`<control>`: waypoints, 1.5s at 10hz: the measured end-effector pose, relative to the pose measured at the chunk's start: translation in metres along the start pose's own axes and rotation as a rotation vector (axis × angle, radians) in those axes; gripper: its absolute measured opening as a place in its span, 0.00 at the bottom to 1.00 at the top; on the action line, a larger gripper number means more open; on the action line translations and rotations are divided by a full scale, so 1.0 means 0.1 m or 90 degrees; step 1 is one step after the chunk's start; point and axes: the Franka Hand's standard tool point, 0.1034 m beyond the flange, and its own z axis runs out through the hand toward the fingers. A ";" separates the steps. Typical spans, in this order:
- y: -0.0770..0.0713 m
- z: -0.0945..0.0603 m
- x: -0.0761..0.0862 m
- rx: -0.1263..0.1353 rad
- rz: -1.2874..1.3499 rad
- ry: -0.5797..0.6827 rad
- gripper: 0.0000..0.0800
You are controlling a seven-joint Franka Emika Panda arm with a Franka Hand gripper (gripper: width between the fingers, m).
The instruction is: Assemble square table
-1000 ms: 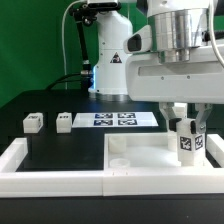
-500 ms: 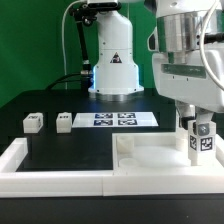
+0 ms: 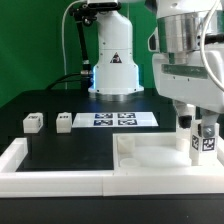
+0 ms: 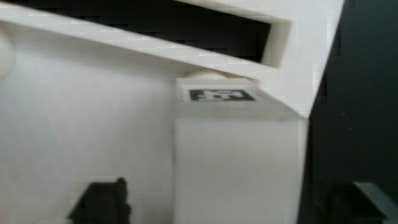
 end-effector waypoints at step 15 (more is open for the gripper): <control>-0.01 0.02 -0.13 -0.029 -0.739 0.011 0.81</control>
Offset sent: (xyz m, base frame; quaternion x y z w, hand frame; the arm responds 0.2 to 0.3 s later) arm 0.0007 0.0205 0.0013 -0.0044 -0.0498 -0.2620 0.9638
